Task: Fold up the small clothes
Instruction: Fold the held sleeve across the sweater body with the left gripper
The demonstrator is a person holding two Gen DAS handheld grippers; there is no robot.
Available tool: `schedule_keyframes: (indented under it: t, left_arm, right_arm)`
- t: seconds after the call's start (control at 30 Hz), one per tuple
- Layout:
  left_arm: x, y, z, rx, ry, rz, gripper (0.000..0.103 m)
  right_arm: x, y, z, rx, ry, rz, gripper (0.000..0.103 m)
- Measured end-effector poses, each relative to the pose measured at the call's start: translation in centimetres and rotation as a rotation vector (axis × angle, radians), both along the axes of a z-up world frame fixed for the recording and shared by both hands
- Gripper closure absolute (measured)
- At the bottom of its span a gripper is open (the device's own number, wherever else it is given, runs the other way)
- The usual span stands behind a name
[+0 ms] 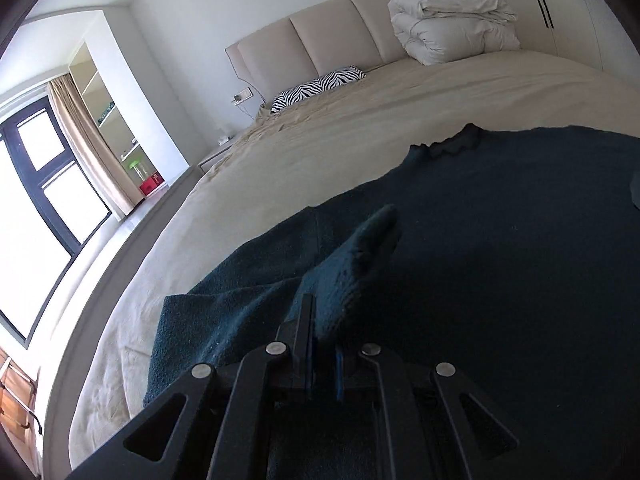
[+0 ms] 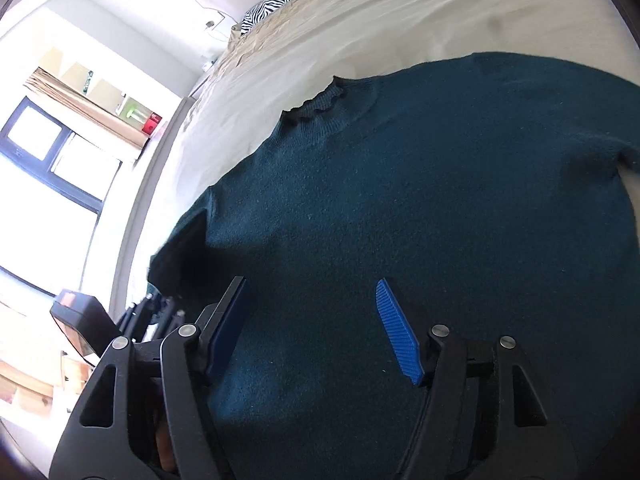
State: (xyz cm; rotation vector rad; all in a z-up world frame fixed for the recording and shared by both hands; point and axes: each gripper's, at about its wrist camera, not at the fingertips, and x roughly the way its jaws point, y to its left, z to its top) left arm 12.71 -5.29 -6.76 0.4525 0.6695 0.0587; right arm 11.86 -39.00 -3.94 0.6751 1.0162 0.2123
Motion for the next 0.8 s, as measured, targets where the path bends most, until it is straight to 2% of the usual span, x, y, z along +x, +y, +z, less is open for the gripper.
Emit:
schedule_keyframes:
  t: [0.1, 0.23, 0.33, 0.43, 0.47, 0.5, 0.53, 0.57, 0.63, 0.67, 0.8]
  left_arm:
    - [-0.9, -0.2, -0.6, 0.058, -0.016, -0.014, 0.094]
    - [-1.4, 0.0, -0.7, 0.076, -0.028, -0.025, 0.094]
    - [-1.9, 0.1, -0.6, 0.070, -0.026, -0.029, 0.093]
    - [-1.9, 0.5, -0.5, 0.053, -0.014, -0.032, 0.091]
    - [-1.9, 0.7, -0.5, 0.048, -0.012, -0.032, 0.091]
    - [-1.9, 0.8, -0.5, 0.043, -0.009, -0.032, 0.091]
    - [-1.8, 1.0, -0.5, 0.039, -0.007, -0.032, 0.091]
    - [-1.8, 1.1, -0.4, 0.035, -0.006, -0.033, 0.091]
    - [-1.8, 1.3, -0.4, 0.023, -0.003, -0.036, 0.089]
    - [-1.8, 1.4, -0.3, 0.009, 0.005, -0.039, 0.088]
    - [-2.2, 2.7, 0.8, -0.110, 0.035, -0.056, 0.075]
  right_arm:
    - [2.9, 1.5, -1.9, 0.156, 0.042, 0.069, 0.039]
    - [7.2, 5.0, -4.0, 0.310, 0.102, 0.174, 0.039]
    - [10.0, 7.5, -5.1, 0.384, 0.149, 0.244, 0.039]
    - [12.0, 9.1, -5.7, 0.418, 0.175, 0.282, 0.039]
    - [12.6, 9.5, -5.9, 0.432, 0.177, 0.295, 0.045]
    - [13.1, 9.9, -6.1, 0.431, 0.183, 0.309, 0.060]
    - [13.5, 10.4, -6.3, 0.421, 0.195, 0.324, 0.068]
    - [13.9, 10.7, -6.6, 0.405, 0.206, 0.332, 0.075]
    - [14.5, 10.9, -7.0, 0.385, 0.214, 0.327, 0.082]
    - [14.7, 10.9, -7.2, 0.382, 0.219, 0.321, 0.091]
    - [14.5, 10.0, -6.5, 0.295, 0.169, 0.299, 0.096]
